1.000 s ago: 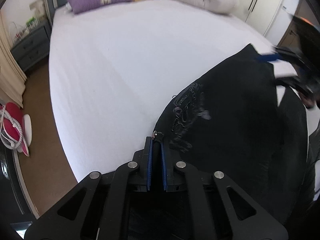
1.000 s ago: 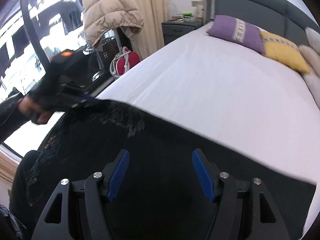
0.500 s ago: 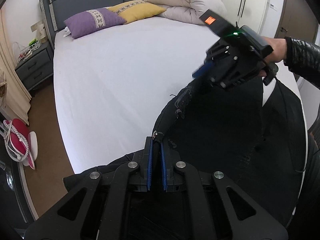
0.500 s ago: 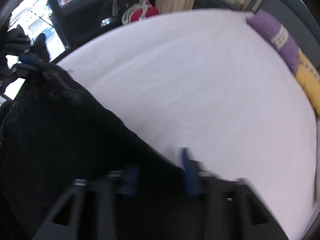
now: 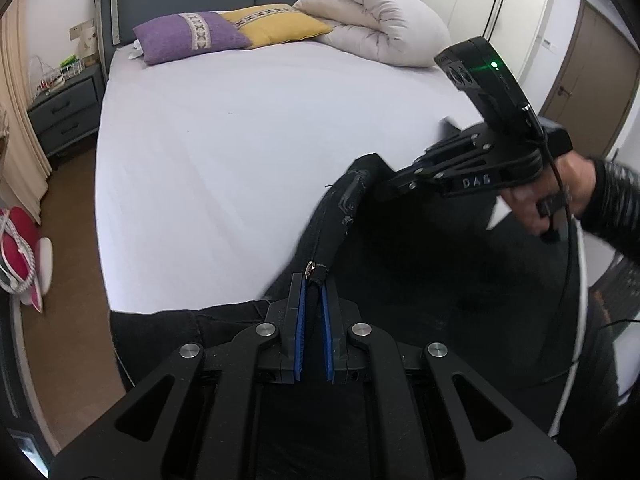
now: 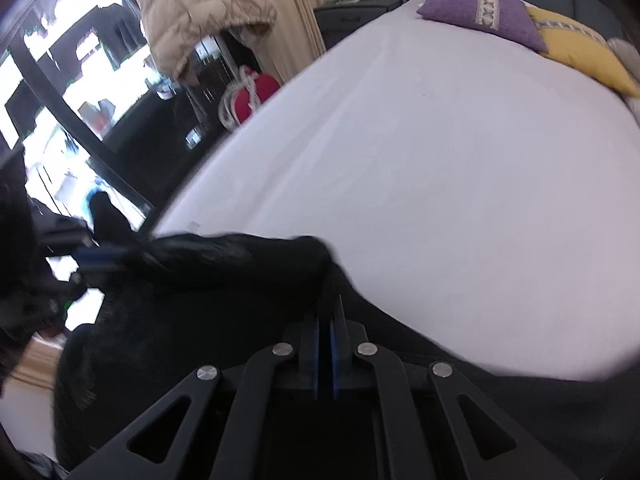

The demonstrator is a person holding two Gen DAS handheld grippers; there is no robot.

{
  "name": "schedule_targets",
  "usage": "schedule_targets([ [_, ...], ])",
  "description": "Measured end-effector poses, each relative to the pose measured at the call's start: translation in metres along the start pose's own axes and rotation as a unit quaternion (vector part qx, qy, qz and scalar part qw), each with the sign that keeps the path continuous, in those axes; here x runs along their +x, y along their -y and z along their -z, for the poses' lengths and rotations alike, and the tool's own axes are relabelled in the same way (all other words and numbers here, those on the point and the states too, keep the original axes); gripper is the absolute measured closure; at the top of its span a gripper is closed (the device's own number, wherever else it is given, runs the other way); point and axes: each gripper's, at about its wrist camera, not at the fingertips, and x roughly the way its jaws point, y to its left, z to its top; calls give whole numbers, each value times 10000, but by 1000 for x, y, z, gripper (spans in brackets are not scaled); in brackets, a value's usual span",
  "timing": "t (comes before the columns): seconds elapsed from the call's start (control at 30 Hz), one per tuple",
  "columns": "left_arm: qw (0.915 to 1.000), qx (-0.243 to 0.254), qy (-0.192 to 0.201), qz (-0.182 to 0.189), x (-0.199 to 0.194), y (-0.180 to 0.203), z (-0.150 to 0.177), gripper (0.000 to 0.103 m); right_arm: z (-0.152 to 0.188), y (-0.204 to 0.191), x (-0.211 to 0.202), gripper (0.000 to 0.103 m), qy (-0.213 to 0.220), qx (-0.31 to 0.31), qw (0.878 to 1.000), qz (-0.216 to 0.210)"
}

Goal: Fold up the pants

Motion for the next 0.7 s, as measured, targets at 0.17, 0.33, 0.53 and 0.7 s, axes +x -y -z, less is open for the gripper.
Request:
schedule_targets([
  [0.17,9998,68,-106,184,-24,27,33,97,52,-52,-30,98,-38,-532,9981,305],
  [0.33,9978,328,-427,376,-43,57,81,97,121,-104,-54,97,-410,-1618,9806,1024],
  [0.53,9933,718,-814,404,-59,112,137,97,189,-166,-60,98,-656,-2621,9476,1706],
  [0.7,9914,748,-937,525,-71,140,169,97,232,-193,-59,98,-790,-2997,9295,2000],
])
